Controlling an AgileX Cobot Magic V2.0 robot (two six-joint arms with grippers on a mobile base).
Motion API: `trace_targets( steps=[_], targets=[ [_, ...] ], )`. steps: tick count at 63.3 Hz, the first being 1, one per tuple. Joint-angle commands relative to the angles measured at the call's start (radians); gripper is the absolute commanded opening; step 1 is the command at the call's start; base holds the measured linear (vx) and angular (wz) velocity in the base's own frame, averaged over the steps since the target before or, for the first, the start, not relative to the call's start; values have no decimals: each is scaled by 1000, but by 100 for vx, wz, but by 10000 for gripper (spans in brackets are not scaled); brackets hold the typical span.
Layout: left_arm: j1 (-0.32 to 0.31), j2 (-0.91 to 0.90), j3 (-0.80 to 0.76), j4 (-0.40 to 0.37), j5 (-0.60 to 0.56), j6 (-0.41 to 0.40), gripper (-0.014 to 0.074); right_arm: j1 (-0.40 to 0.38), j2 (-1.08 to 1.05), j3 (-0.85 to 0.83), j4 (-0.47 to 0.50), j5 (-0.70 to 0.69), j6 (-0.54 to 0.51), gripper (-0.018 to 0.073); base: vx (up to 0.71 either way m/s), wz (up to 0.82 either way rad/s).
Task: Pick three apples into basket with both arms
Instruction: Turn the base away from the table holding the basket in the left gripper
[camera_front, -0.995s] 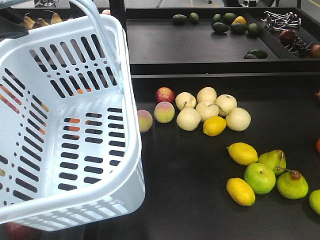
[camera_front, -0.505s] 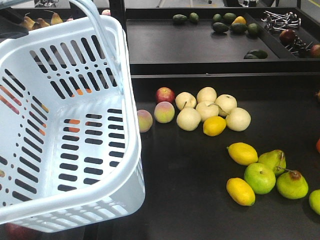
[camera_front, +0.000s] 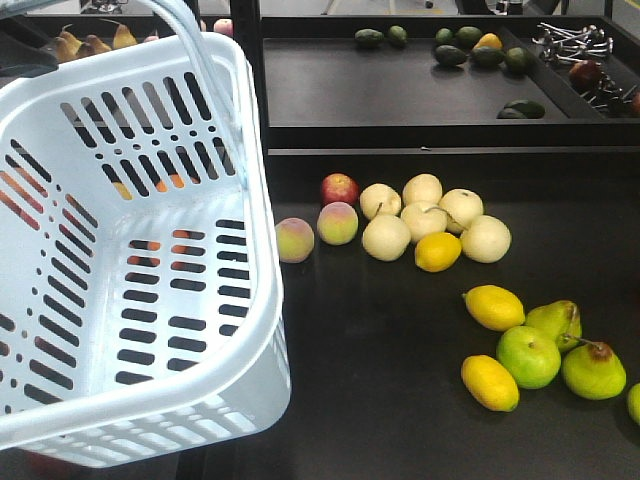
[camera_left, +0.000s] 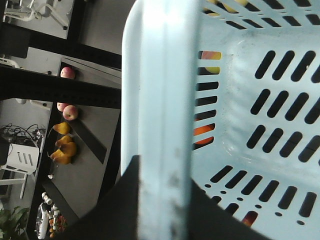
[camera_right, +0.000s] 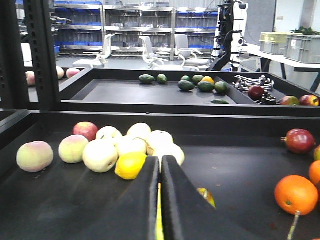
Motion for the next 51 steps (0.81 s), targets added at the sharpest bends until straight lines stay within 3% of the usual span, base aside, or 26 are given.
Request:
trace_targets(
  steps=[1,51],
  targets=[
    [1,-25,-33,23,-43,-9,-6,-1,-14,14,-11,-78,-10,-9,-3,11],
    [1,-25,-33,23,-43,-9,-6,-1,-14,14,-11,-78,-10,-9,-4,24]
  ],
)
